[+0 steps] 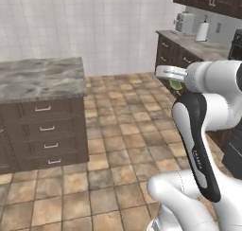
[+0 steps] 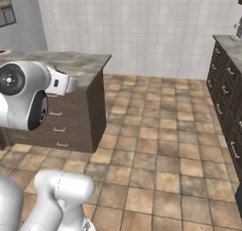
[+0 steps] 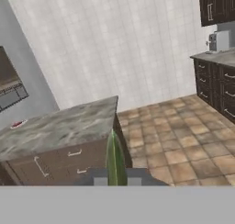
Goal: Take the lemon wedge from the fridge and place it on the plate with fish on the dining counter.
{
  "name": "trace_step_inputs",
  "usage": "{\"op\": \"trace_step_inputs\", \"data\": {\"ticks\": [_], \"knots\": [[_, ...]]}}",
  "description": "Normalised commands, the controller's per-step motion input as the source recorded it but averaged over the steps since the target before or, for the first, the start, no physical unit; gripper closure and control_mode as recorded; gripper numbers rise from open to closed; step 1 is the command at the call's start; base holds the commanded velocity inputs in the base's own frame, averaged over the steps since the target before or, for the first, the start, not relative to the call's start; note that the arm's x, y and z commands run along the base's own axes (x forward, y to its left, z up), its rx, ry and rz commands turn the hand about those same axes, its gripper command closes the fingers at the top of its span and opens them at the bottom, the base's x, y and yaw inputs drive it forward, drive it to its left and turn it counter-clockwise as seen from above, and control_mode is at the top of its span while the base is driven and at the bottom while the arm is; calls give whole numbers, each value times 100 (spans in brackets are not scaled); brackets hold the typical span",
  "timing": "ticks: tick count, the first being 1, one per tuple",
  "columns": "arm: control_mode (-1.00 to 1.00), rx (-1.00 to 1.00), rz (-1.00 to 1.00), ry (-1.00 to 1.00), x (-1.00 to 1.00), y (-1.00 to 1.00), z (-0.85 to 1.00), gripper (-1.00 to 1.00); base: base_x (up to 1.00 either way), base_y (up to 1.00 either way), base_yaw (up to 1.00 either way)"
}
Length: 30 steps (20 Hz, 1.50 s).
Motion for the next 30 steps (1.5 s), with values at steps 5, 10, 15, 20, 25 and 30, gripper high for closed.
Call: {"op": "trace_step_inputs", "data": {"ticks": [5, 10, 15, 20, 25, 30], "knots": [[100, 0, 0, 0, 0, 0, 0, 100, 100, -39, -44], [100, 0, 0, 0, 0, 0, 0, 100, 100, -2, -9], [100, 0, 0, 0, 0, 0, 0, 100, 100, 0, -1], [100, 0, 0, 0, 0, 0, 0, 100, 100, 0, -2], [100, 0, 0, 0, 0, 0, 0, 100, 100, 0, 0], [100, 0, 0, 0, 0, 0, 0, 100, 100, 0, 0]]}}
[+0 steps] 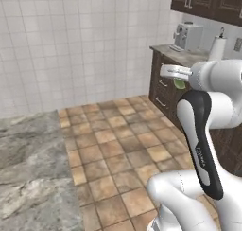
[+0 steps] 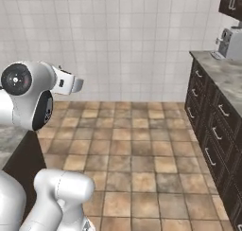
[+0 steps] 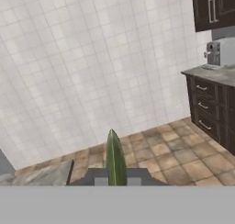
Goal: Take the lemon wedge from the fridge and place it on the plate with fish on the dining counter.
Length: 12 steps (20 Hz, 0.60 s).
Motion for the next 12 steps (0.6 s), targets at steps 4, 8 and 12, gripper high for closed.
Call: {"op": "trace_step_inputs", "data": {"ticks": [4, 8, 12], "knots": [[100, 0, 0, 0, 0, 0, 0, 100, 100, 0, 0], [100, 0, 0, 0, 0, 0, 0, 100, 100, 0, 16], [100, 0, 0, 0, 0, 0, 0, 100, 100, 0, 28]]}}
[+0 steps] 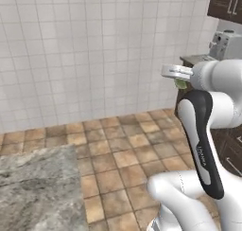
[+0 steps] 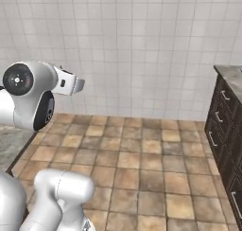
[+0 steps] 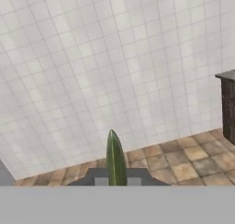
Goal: Take the lemon wedge from the fridge and place it on the plate with fish on the dining counter.
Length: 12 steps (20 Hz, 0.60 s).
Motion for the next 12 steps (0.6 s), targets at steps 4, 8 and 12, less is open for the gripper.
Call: {"op": "trace_step_inputs", "data": {"ticks": [4, 8, 12], "knots": [[100, 0, 0, 0, 0, 0, 0, 100, 100, 0, 25], [100, 0, 0, 0, 0, 0, 0, 100, 100, -1, 22], [100, 0, 0, 0, 0, 0, 0, 100, 100, -1, 23]]}}
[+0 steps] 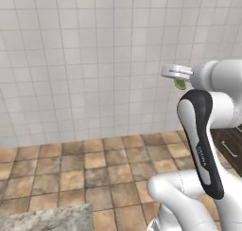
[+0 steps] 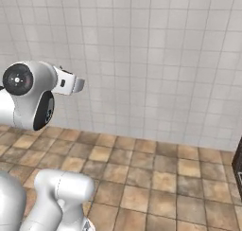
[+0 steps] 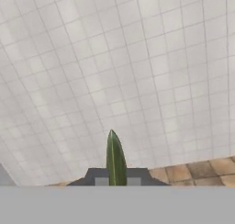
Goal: Take the lemon wedge from the fridge and place it on the plate with fish on the dining counter.
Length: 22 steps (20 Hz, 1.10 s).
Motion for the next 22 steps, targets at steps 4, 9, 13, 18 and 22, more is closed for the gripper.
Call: {"op": "trace_step_inputs", "data": {"ticks": [4, 9, 13, 18, 22], "knots": [[100, 0, 0, 0, 0, 0, 0, 100, 100, 0, 41], [100, 0, 0, 0, 0, 0, 0, 100, 92, 0, 59], [100, 0, 0, 0, 0, 0, 0, 100, 64, 0, 67], [100, 0, 0, 0, 0, 0, 0, 100, 36, 0, 73], [100, 0, 0, 0, 0, 0, 0, 100, 11, 4, 78]]}}
